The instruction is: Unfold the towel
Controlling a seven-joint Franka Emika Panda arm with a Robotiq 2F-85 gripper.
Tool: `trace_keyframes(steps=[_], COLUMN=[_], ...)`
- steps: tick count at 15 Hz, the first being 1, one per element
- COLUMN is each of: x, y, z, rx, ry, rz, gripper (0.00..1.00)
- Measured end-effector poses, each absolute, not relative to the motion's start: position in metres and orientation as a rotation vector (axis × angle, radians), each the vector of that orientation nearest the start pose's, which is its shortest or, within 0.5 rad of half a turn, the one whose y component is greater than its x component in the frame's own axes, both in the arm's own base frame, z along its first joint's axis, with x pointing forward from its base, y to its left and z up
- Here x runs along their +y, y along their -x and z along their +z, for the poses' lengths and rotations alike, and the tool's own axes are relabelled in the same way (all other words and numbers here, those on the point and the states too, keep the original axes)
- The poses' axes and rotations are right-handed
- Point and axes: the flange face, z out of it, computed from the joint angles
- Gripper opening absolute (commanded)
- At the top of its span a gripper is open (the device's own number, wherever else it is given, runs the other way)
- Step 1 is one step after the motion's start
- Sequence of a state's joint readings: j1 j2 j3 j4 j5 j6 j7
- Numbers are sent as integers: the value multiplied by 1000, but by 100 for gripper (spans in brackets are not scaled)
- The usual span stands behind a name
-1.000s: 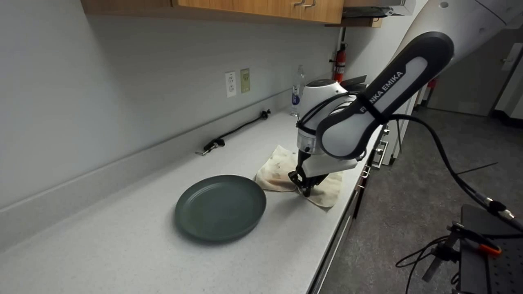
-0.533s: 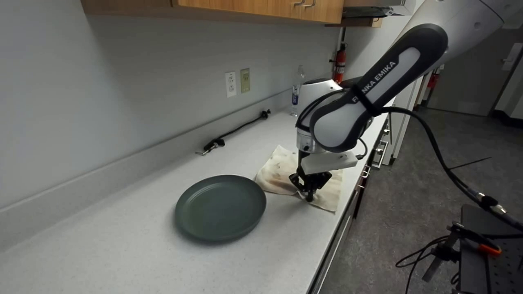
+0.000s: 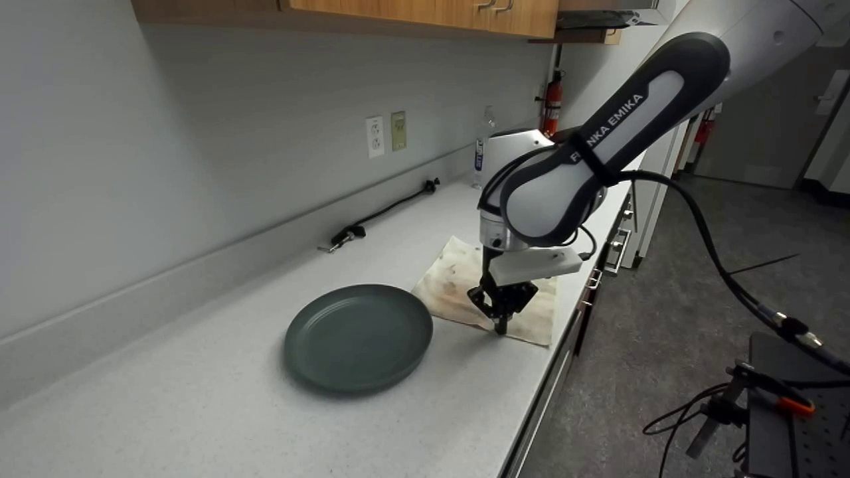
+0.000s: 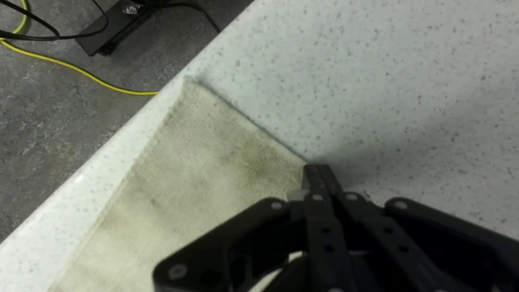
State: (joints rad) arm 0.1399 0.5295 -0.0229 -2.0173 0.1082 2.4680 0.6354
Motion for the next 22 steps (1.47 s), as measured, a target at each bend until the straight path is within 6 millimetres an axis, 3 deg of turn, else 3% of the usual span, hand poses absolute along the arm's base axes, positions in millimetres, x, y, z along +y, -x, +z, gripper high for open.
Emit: trace_keyframes(steps=[5, 9, 18, 22], x=[70, 65, 33, 24], y=[-591, -594, -579, -569], z=[184, 205, 323, 363], rx=[911, 866, 584, 528], ry=[2977, 2999, 3057, 3015], rz=[130, 71, -250, -441], gripper=[0, 0, 0, 0])
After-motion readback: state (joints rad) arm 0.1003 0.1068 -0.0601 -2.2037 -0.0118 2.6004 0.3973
